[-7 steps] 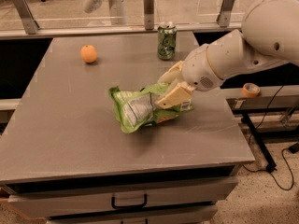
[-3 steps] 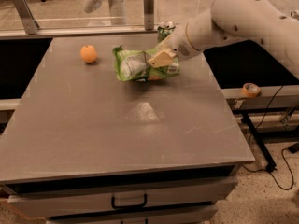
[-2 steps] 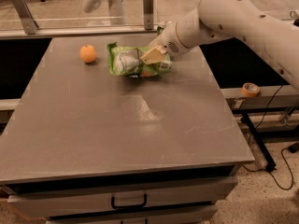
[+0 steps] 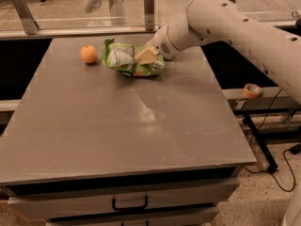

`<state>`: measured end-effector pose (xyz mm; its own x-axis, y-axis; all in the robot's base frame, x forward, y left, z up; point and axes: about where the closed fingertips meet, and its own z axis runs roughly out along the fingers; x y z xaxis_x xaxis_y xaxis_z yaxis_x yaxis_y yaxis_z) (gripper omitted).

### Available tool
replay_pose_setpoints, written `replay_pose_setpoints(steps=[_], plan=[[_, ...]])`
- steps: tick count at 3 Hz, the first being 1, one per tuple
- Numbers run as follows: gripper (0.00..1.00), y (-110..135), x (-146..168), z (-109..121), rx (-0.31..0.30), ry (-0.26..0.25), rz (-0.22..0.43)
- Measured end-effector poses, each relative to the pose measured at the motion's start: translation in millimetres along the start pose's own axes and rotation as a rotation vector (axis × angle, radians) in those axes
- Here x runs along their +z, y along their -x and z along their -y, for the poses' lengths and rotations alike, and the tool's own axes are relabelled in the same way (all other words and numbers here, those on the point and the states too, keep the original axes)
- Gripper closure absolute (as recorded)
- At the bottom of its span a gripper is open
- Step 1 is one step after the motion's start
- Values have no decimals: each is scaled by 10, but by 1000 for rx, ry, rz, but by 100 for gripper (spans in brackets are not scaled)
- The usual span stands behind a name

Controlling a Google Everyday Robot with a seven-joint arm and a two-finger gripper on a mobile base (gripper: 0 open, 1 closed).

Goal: Move green rice chip bag near orange

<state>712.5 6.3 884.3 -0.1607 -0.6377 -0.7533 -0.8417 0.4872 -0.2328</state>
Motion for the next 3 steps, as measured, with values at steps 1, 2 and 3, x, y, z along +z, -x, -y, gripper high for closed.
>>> replay_pose_setpoints(steps=[1,2,3], plan=[[12,11,41,2,10,-11,-2],[0,6,20,-3,19,-23,-5],[0,30,-130,-31,18,-51,-1]])
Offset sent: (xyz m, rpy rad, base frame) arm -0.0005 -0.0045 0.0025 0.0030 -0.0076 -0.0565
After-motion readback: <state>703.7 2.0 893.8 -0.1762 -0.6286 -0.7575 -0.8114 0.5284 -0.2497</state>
